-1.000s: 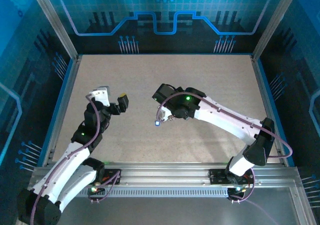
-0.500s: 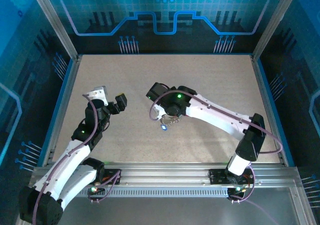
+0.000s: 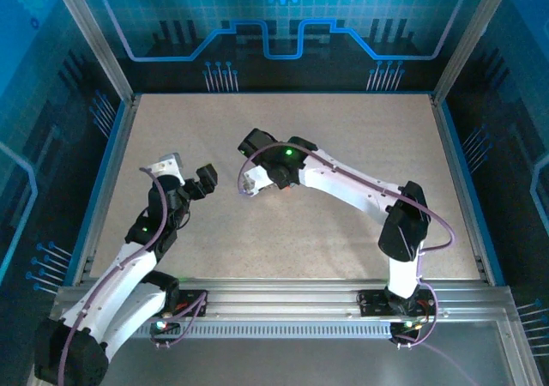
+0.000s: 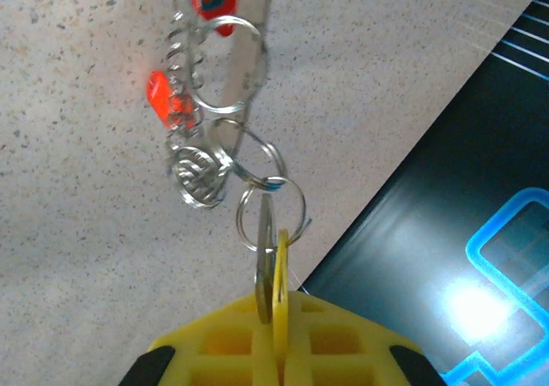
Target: Put the keys on the keyring
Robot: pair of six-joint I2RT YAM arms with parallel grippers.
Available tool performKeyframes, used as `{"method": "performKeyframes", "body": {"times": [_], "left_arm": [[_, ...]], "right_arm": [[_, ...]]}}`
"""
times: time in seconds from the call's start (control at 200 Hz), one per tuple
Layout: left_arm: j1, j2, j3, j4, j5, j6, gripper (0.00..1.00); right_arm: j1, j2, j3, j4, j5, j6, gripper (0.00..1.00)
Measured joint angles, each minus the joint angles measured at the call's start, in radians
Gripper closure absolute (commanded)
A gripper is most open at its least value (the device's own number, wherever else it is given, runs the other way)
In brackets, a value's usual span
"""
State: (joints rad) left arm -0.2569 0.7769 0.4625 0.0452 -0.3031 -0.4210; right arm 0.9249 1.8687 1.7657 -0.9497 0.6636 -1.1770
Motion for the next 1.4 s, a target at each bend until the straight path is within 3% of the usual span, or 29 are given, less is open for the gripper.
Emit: {"method": "performKeyframes", "body": {"times": [0.26, 0.59, 0.845, 1.02, 1.105, 1.12, 1.13, 1.135, 1.15, 1.291, 1.401], "left_arm": [[0.000, 0.017, -0.027, 0.025, 0.000, -0.008, 0.01], [0.000, 0.048, -0.035, 0.069, -0.009, -0.056, 0.01], [0.000, 0.127, -0.060, 0.103, -0.011, -0.083, 0.01], [0.000, 0.152, -0.065, 0.121, -0.031, -0.126, 0.01], [0.000, 0.148, -0.083, 0.151, -0.058, -0.167, 0.01], [0.000, 0.148, -0.085, 0.152, -0.063, -0.174, 0.01], [0.000, 0.148, -0.087, 0.152, -0.067, -0.178, 0.01], [0.000, 0.148, -0.087, 0.151, -0.069, -0.179, 0.01], [0.000, 0.148, -0.088, 0.148, -0.076, -0.185, 0.01], [0.000, 0.172, -0.085, 0.130, -0.128, -0.207, 0.01], [-0.002, 0.194, -0.085, 0.131, -0.152, -0.149, 0.01]], "right_arm": [[-0.023, -0.064, -0.275, 0.034, -0.037, 0.084, 0.98], [-0.039, -0.256, -0.521, -0.006, -0.144, 0.251, 0.96], [-0.185, -0.219, -0.611, -0.045, -0.322, 0.411, 0.91], [-0.214, -0.222, -0.687, -0.036, -0.406, 0.471, 0.87], [-0.226, -0.246, -0.723, -0.029, -0.445, 0.497, 0.69], [-0.229, -0.252, -0.728, -0.028, -0.452, 0.491, 0.56], [-0.231, -0.257, -0.731, -0.027, -0.455, 0.496, 0.22], [-0.232, -0.259, -0.732, -0.028, -0.456, 0.500, 0.12], [-0.236, -0.264, -0.736, -0.027, -0.463, 0.502, 0.01], [-0.275, -0.321, -0.764, -0.023, -0.474, 0.517, 0.00], [-0.308, -0.372, -0.780, -0.016, -0.475, 0.534, 0.00]]}}
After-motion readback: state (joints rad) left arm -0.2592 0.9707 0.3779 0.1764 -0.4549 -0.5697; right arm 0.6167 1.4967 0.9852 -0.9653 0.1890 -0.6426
